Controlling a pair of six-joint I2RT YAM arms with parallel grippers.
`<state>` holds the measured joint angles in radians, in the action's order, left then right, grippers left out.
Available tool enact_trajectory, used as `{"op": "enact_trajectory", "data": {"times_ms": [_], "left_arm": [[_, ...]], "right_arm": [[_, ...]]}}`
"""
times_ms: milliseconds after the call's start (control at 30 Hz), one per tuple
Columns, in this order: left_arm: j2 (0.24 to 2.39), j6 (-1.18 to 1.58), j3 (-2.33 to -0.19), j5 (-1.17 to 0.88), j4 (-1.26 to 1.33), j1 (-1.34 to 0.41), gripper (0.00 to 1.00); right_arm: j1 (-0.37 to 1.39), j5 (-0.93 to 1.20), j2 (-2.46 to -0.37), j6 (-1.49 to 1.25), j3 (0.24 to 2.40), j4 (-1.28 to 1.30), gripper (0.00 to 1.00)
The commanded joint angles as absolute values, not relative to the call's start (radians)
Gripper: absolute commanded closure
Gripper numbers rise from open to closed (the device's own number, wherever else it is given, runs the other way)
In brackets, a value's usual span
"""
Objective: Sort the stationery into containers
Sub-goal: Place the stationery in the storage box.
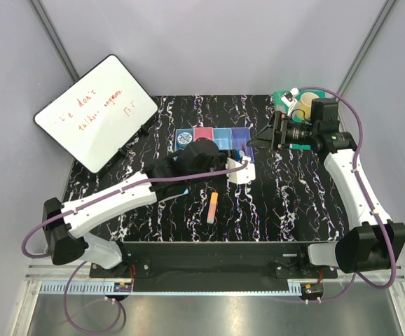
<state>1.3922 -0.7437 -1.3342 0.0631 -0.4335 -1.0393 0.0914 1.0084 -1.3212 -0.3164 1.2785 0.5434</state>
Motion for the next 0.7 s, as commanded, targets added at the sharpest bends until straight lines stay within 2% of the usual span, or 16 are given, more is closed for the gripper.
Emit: {"op": "enact_trajectory", "data": {"times_ms": [0, 667], "left_arm": [[1.437, -0.782, -1.402, 0.038, -0.353, -1.046, 1.0], [1.505, -0.815, -1.387, 0.031, -0.29, -1.048, 1.0]], "right_arm": [[0.092, 1.039, -1.287, -0.351, 1.269, 0.514, 0.06], [0.098, 1.034, -1.25, -0.409, 1.193, 0.476, 0.09]]}}
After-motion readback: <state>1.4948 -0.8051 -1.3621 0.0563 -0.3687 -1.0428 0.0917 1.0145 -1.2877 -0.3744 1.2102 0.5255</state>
